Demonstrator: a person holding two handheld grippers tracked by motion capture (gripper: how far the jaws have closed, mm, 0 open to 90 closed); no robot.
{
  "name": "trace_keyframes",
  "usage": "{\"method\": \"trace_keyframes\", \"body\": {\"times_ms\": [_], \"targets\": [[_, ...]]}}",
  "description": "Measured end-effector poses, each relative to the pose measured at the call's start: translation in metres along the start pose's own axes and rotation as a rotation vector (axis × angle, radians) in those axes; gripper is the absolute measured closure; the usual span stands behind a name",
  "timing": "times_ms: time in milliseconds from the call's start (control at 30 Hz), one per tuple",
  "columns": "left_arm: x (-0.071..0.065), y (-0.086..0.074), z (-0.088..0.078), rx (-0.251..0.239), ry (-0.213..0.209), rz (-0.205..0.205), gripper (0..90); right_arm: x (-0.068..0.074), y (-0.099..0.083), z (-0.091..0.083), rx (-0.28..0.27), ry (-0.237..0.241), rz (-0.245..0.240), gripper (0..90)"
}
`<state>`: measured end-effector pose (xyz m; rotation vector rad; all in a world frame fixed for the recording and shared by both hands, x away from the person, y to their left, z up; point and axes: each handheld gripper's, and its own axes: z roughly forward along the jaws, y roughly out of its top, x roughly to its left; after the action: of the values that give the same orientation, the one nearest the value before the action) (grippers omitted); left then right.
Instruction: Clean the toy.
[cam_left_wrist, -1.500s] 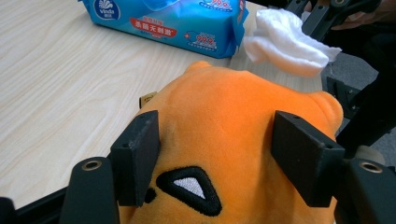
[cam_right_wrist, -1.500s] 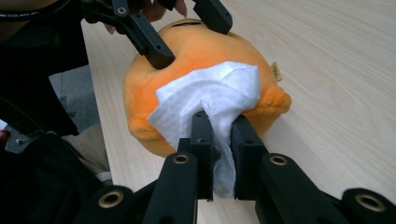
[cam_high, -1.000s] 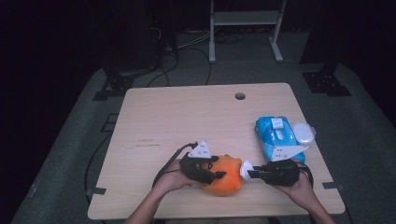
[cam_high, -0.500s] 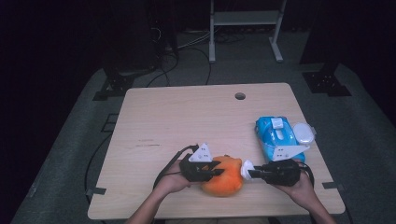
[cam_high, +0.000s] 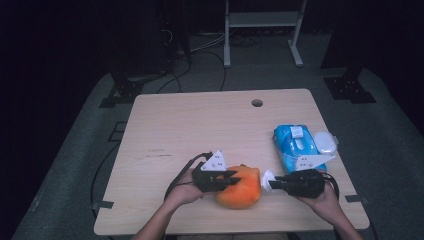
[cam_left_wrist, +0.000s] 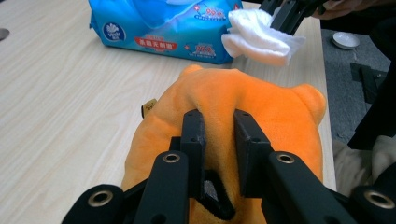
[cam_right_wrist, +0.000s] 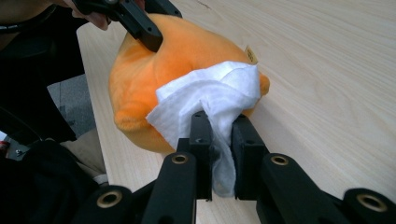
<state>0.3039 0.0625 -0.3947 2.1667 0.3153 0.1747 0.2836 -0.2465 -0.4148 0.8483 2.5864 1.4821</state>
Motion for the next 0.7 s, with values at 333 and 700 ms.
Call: {"method": "trace_keyframes", "body": {"times_ms": [333,700], "targets": [[0.026,0.013,-0.017,0.001,0.086,-0.002,76.6,-0.005,-0.003,-0.003,0.001,-0.019,0.011,80.0],[0.09,0.004,-0.024,0.024,0.265,-0.077,75.9,-0.02,-0.005,0.001,0.015,-0.061,0.033,80.2]]}}
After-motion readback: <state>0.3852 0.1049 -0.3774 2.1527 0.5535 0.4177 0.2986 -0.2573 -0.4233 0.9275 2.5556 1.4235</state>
